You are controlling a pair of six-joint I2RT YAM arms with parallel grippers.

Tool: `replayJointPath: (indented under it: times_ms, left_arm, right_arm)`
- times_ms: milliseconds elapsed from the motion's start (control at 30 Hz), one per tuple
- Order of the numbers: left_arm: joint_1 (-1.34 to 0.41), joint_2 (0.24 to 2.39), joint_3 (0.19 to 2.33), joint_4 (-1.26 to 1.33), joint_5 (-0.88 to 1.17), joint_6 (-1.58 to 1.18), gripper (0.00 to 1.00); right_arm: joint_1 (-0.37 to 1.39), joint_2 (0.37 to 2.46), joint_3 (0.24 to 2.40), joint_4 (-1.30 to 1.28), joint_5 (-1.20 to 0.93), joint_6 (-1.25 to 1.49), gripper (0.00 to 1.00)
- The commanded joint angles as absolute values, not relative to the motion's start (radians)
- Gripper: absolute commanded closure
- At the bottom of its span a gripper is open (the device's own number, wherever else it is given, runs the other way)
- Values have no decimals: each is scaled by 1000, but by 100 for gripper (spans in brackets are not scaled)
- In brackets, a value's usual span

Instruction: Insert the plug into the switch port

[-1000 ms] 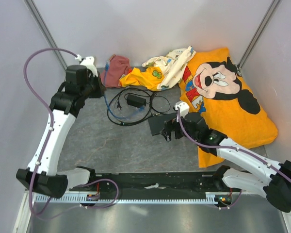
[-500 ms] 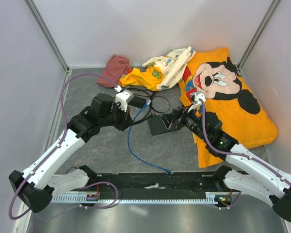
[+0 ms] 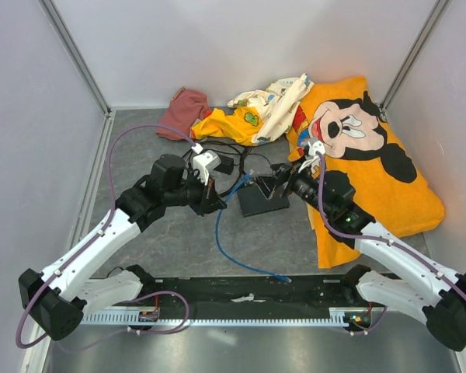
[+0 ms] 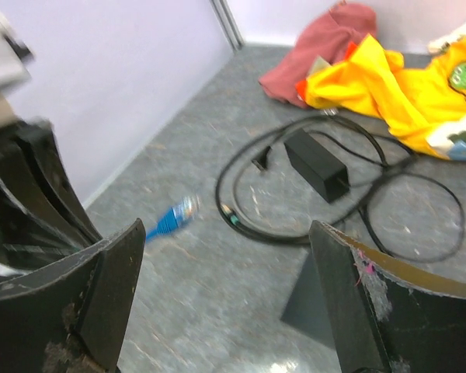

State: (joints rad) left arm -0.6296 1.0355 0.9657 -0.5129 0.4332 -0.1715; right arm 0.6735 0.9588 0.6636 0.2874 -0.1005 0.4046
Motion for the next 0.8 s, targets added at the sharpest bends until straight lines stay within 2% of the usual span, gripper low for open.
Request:
replayJointPath:
  times_ms: [0,233,533,633,733,767]
  left_arm:
    - [-632,1019,934,-408,521,-248,98]
    - [-632,1020,902,-327,551,-304,99]
    - [-632,1017,885,-281,578,-330,98]
    - [-632,1019,879,-272,586,-334,98]
    - [-632,1022,876,-264,588,-337,98]
    - [-632,1020,876,-265,589,-337,98]
  right_arm:
    - [640,999,667,469,-218,514,7]
    - [604,1077,640,615,-276,669,15]
    - [584,1092,604,672,-304,733,39]
    - [584,1095,601,686,-321,746,53]
    - [583,1091,598,686,-324,755,74]
    - [583,1091,597,686,-322,755,85]
